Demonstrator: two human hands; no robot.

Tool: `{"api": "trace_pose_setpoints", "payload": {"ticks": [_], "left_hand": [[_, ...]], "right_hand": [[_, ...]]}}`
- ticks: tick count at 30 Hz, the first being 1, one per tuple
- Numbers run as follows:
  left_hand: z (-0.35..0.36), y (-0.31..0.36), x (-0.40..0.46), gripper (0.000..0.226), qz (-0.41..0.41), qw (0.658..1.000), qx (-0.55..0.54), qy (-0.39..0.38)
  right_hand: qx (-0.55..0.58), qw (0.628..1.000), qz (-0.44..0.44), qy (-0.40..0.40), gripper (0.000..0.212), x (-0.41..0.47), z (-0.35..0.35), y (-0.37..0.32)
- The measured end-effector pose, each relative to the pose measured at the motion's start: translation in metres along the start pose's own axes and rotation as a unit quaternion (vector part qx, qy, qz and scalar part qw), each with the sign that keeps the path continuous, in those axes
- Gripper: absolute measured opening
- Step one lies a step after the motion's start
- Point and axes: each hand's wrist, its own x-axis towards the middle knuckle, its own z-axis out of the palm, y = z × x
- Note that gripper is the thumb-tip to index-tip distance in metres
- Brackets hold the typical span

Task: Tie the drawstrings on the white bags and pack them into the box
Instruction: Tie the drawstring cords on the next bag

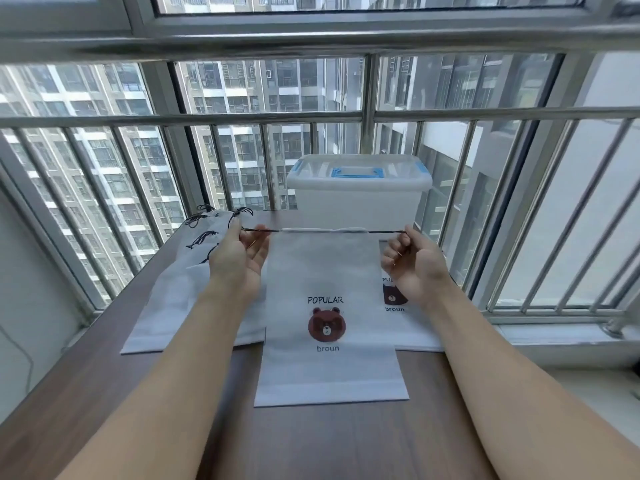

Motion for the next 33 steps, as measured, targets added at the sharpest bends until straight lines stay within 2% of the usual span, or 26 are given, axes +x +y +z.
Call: {"api": "trace_pose_setpoints", "payload": {"ticks": [4,9,10,12,14,15,17,20,22,28,33], "left_hand": [[-0.022,-0.011,0.005,0.043,-0.071,0.988,-0.130,-0.051],[-0.036,-0.004,0.001,0.040,-0.085,0.968,-0.219,-0.089],[-0.034,-0.002,-0.001,0.041,-0.073,0.972,-0.205,-0.090],[-0.028,-0.007,-0.002,0.042,0.011,0.997,-0.056,-0.051],[-0.021,-0.018,-0.008,0.042,0.110,0.988,0.104,-0.032],[-0.017,-0.023,-0.010,0.041,0.125,0.983,0.124,-0.047],[-0.013,-0.025,-0.013,0.038,0.086,0.991,0.076,-0.071],[-0.021,-0.011,-0.005,0.039,0.006,0.996,-0.073,-0.054],[-0.029,-0.001,0.003,0.041,-0.007,0.990,-0.134,-0.035],[-0.036,0.013,0.003,0.040,0.008,0.991,-0.132,-0.005],[-0.053,0.030,0.008,0.041,0.028,0.986,-0.150,0.068]], "right_hand": [[0.077,0.997,0.014,-0.014,0.050,-0.004,-0.002,0.003],[0.185,0.981,0.048,-0.030,0.053,-0.013,0.015,0.011],[0.191,0.980,0.044,-0.026,0.052,-0.015,0.020,0.012],[0.110,0.994,0.022,-0.016,0.050,-0.015,0.029,0.017],[0.006,1.000,-0.005,-0.017,0.047,-0.015,0.034,0.023],[-0.005,1.000,-0.006,-0.019,0.047,-0.015,0.035,0.024],[0.045,0.999,0.018,-0.019,0.049,-0.017,0.034,0.023],[0.167,0.985,0.043,0.014,0.053,-0.013,0.023,0.013],[0.186,0.981,0.043,0.038,0.054,-0.007,0.013,0.005],[0.173,0.982,0.053,0.055,0.058,-0.002,-0.002,-0.011],[0.167,0.983,0.030,0.068,0.057,0.000,-0.017,-0.028]]}}
